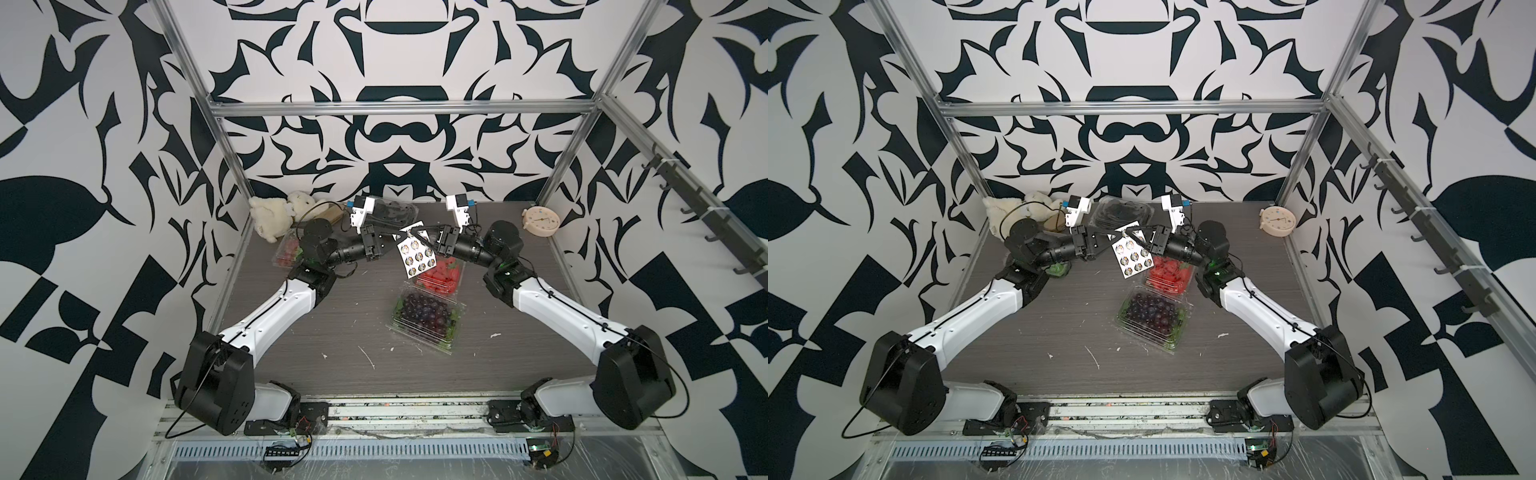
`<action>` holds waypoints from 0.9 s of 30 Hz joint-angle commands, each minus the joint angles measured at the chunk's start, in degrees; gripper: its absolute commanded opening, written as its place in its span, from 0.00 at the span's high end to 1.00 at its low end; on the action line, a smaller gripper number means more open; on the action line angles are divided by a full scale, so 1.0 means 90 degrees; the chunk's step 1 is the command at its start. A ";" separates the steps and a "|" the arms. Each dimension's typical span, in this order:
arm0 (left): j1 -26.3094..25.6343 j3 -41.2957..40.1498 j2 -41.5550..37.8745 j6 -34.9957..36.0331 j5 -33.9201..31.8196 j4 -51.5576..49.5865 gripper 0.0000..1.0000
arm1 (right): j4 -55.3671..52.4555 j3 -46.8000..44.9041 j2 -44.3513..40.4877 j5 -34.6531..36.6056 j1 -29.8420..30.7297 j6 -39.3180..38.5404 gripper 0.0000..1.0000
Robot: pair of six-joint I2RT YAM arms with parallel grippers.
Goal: Label fruit boxes
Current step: Pick up the label sticker from the center of the board.
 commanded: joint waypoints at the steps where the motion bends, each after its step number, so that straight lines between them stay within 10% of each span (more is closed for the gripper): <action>1: -0.0022 0.0290 -0.0169 0.0489 0.0206 -0.0517 1.00 | 0.0325 0.0236 -0.0158 -0.0261 -0.0032 -0.0008 0.71; 27: -0.0012 0.0421 0.0109 0.0461 0.0433 -0.0469 1.00 | 0.0945 0.0148 -0.0115 -0.0523 -0.0037 0.0378 1.00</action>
